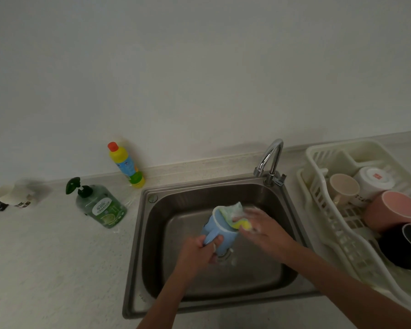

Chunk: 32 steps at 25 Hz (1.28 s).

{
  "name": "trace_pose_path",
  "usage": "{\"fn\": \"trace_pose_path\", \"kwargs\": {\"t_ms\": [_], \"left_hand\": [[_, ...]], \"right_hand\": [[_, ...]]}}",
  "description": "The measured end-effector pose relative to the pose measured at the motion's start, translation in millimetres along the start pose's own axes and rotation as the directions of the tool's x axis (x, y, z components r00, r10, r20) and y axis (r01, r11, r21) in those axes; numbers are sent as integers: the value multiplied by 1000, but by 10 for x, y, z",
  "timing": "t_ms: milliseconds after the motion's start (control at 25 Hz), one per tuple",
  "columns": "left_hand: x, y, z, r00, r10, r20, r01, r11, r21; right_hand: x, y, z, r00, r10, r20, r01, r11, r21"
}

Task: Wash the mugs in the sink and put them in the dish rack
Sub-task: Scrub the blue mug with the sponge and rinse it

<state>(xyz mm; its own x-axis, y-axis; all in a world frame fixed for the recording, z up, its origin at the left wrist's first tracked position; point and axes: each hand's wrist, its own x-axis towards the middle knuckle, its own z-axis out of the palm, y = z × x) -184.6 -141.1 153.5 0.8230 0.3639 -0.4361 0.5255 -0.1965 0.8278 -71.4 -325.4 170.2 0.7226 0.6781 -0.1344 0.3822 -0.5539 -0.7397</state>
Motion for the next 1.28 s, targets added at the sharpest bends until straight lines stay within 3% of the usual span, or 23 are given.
{"fn": "trace_pose_path", "kwargs": {"t_ms": [120, 200, 320, 440, 560, 720, 920, 1120, 1280], "left_hand": [[17, 12, 35, 1000, -5, -8, 6, 1000, 31], [6, 53, 110, 1000, 6, -18, -5, 1000, 13], [-12, 55, 63, 1000, 20, -23, -19, 1000, 22], [-12, 7, -7, 1000, 11, -20, -8, 992, 128], [-7, 45, 98, 1000, -14, -23, 16, 995, 96], [24, 106, 151, 999, -19, -44, 19, 1000, 12], [-5, 103, 136, 1000, -24, -19, 27, 991, 134], [-43, 184, 174, 998, -35, -50, 36, 999, 20], [-69, 190, 104, 997, -49, -65, 52, 998, 36]], "right_hand": [[-100, -64, 91, 995, -71, 65, 63, 990, 128], [33, -104, 108, 996, -76, 53, 68, 988, 138], [97, -45, 12, 1000, -17, -3, 17, 1000, 17], [-137, 5, 29, 1000, -5, 15, 3, 996, 92], [-89, -78, 100, 998, -51, 43, 43, 985, 170], [61, -17, -34, 1000, -8, -22, 8, 999, 34], [-220, 5, 62, 999, 34, 15, -36, 978, 207], [37, -43, -54, 1000, 7, -1, -7, 999, -45], [-236, -134, -46, 1000, -15, -1, 15, 982, 187]]}}
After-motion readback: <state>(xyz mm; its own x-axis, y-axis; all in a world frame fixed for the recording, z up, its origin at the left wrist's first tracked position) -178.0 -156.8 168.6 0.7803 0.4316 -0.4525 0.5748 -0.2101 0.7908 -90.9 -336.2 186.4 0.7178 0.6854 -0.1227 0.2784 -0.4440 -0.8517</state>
